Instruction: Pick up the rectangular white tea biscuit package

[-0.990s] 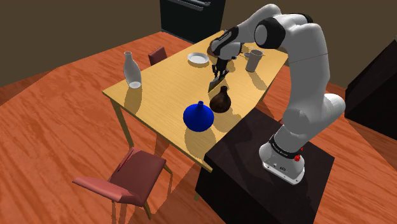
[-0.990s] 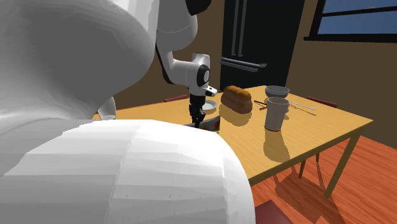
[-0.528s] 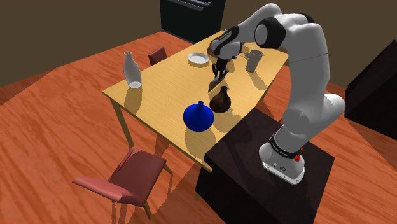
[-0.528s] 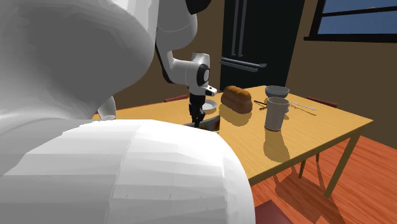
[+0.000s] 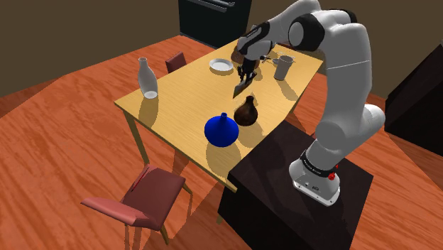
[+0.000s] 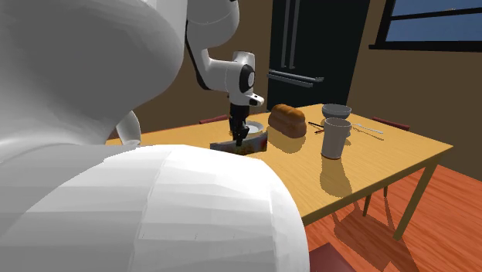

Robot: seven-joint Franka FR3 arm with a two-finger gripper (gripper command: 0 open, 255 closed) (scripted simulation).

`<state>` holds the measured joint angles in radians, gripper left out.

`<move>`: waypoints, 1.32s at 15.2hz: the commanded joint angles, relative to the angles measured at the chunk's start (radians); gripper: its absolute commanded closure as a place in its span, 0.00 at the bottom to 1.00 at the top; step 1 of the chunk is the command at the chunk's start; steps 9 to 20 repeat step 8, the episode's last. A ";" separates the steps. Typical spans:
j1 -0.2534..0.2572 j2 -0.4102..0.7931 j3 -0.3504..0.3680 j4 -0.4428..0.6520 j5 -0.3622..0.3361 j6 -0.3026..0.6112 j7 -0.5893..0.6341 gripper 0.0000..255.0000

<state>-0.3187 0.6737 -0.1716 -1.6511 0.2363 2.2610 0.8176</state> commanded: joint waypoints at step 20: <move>0.006 -0.064 -0.011 -0.001 -0.015 -0.062 0.012 1.00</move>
